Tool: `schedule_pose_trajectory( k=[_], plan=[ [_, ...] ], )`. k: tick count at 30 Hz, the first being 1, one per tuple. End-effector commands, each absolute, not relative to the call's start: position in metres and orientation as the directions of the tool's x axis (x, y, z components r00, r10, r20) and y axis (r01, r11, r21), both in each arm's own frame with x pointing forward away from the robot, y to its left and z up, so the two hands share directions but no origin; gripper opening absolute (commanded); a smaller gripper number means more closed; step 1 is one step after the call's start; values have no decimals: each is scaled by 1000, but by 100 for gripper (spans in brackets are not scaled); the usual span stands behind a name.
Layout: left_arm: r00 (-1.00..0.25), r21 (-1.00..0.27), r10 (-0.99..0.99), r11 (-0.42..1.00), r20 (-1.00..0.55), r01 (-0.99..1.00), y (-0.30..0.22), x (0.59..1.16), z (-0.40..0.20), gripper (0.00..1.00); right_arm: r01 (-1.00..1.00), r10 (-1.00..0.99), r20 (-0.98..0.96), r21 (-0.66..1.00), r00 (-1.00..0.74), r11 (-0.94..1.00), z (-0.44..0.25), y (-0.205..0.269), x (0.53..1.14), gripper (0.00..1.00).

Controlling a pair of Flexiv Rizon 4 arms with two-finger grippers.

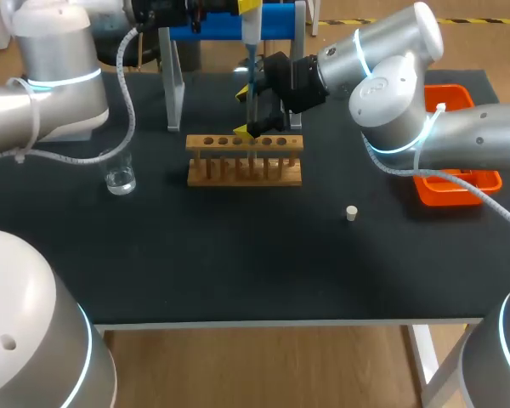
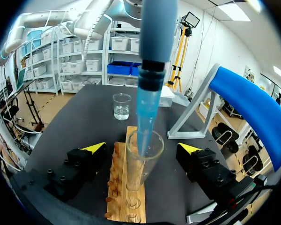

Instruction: Invert the test tube, pick up the pipette, mount the tip to pipette, aspirate from beaker and dispense into the tube, eject the tip, return the pipette, and cap with the stopper.

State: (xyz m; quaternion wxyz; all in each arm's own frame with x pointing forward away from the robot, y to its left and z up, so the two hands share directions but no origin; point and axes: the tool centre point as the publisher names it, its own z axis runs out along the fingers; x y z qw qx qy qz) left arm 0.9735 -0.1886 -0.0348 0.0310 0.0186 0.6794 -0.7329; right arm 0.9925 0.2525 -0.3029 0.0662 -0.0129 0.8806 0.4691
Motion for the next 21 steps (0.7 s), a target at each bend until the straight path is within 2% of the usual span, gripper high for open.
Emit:
schedule_pose_trajectory(
  k=[1, 21],
  plan=[
    [-997, -994, -21, -78, -70, 72, -189, 974, -36, 0, -84, 37, -126, 823, -991, 562, -302, 253, 993, 100],
    [-996, -993, -13, -72, -89, 90, -192, 968, -39, 0, -81, 41, -124, 827, -991, 557, -302, 250, 991, 100]
  ],
)
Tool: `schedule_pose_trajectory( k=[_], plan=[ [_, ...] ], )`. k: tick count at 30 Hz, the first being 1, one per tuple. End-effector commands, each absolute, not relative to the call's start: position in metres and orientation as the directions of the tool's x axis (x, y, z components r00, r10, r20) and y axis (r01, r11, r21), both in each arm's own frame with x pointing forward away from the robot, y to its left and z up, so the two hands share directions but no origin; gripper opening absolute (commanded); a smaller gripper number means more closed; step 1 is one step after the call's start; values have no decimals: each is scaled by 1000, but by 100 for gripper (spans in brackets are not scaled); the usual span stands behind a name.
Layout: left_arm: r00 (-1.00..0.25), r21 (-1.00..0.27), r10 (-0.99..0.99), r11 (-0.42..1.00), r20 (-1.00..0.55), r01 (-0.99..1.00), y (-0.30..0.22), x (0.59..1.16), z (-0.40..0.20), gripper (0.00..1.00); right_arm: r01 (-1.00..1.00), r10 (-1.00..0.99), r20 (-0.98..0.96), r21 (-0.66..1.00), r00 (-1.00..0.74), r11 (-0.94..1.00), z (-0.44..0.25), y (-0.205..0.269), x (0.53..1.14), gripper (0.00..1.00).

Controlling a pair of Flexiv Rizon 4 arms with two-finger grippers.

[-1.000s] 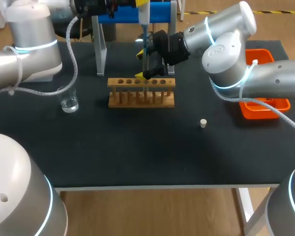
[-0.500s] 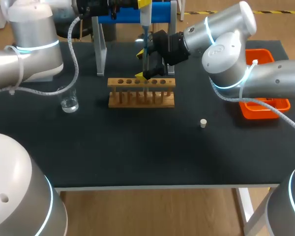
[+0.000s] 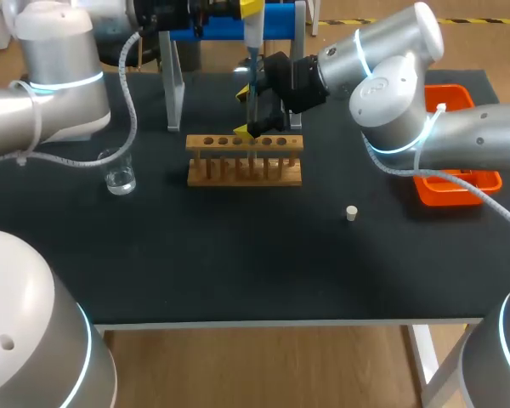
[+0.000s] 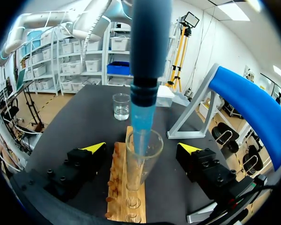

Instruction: Invert the test tube, pick up the pipette, mount the tip to pipette, aspirate from beaker and dispense into the tube, eject the tip, return the pipette, and cap with the stopper.

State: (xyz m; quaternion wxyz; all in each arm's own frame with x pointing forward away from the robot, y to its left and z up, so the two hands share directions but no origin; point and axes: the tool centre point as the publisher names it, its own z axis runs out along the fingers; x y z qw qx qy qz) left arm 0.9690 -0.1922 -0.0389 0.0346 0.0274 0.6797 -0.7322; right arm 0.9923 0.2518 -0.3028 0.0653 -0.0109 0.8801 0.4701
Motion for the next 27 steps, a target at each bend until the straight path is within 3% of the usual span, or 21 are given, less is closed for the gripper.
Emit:
schedule_pose_trajectory(
  k=[1, 27],
  plan=[
    [-996, -993, -13, -72, -89, 89, -192, 967, -39, 0, -81, 41, -124, 828, -991, 555, -302, 249, 991, 100],
    [-997, -994, -13, -78, -75, 75, -195, 964, -47, 0, -97, 34, -137, 835, -990, 542, -301, 244, 987, 100]
  ],
)
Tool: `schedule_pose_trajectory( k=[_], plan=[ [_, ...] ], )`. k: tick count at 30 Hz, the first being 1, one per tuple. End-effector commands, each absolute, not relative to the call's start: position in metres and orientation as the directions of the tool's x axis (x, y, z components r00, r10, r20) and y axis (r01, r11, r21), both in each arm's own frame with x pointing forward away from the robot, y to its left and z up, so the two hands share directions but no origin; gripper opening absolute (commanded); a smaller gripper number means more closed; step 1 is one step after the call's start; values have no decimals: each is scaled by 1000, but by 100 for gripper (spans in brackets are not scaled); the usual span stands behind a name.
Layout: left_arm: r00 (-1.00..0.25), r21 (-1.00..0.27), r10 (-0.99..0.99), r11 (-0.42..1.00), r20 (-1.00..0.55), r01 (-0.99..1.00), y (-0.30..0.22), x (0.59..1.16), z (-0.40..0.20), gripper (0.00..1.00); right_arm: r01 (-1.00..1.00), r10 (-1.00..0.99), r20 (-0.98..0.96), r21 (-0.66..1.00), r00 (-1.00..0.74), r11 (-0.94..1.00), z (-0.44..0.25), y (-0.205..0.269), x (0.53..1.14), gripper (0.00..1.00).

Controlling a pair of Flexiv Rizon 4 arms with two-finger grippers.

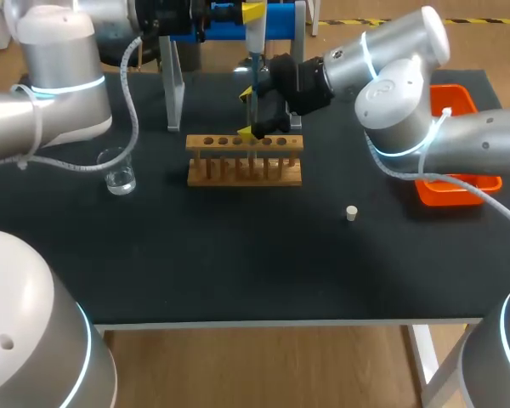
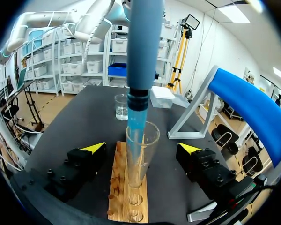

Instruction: Invert the test tube, pick up the pipette, mount the tip to pipette, aspirate from beaker and dispense into the tube, eject the tip, return the pipette, and cap with the stopper.

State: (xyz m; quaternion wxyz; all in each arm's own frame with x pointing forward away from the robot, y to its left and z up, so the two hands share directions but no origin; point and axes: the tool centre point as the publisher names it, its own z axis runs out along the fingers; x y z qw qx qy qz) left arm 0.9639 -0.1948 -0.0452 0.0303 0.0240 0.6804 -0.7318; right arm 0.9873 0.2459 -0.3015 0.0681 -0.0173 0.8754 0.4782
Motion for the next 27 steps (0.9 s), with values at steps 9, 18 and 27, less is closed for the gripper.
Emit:
schedule_pose_trajectory(
  k=[9, 18, 27],
  plan=[
    [-998, -993, -22, -101, -58, 60, -192, 964, -50, 0, -101, 30, -140, 834, -990, 542, -301, 244, 987, 100],
    [-999, -993, -22, -109, -50, 52, -193, 966, -52, 0, -101, 30, -140, 834, -990, 542, -301, 244, 987, 100],
    [-999, -992, -25, -114, -42, 44, -192, 967, -57, 0, -101, 30, -140, 834, -990, 542, -301, 244, 987, 100]
  ],
)
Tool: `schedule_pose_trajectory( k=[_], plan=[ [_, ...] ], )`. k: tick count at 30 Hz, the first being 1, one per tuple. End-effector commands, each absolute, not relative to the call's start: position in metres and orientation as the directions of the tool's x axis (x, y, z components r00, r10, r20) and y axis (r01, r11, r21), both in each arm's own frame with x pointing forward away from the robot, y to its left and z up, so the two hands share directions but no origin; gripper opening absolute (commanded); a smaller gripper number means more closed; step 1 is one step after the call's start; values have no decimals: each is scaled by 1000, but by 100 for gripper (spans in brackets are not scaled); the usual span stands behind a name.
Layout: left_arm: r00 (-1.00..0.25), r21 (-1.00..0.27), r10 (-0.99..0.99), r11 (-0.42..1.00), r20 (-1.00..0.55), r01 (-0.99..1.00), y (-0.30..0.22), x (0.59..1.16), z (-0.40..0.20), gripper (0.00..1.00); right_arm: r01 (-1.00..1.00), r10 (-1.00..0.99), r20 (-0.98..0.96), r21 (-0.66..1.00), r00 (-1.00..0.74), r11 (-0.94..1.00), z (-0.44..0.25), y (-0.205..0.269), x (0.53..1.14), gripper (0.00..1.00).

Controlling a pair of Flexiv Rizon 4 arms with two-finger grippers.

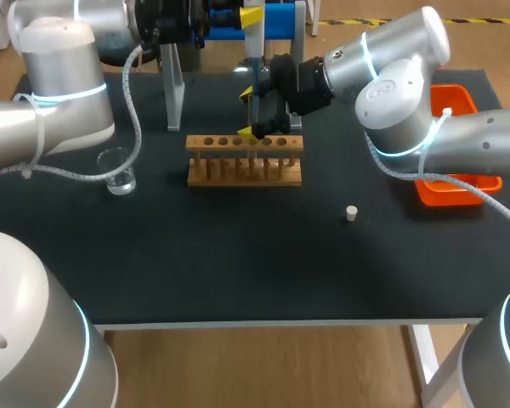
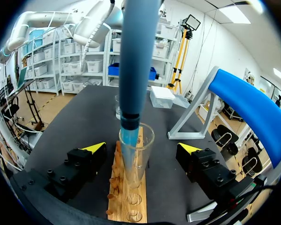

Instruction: Invert the test tube, pick up the pipette, mount the tip to pipette, aspirate from beaker and dispense into the tube, eject the tip, return the pipette, and cap with the stopper.

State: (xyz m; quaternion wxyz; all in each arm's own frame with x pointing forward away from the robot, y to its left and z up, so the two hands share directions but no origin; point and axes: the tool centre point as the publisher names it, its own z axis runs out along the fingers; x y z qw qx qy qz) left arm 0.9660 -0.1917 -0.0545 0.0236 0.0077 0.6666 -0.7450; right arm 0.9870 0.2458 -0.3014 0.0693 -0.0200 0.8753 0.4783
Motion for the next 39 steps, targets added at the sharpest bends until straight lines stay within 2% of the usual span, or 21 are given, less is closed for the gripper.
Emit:
schedule_pose_trajectory(
  k=[1, 39],
  plan=[
    [-999, -992, -25, -114, -41, 44, -192, 967, -58, 0, -101, 30, -140, 834, -990, 542, -301, 244, 987, 100],
    [-999, -993, -33, -111, -36, 39, -190, 969, -69, 0, -101, 30, -140, 834, -990, 542, -301, 244, 987, 100]
  ],
)
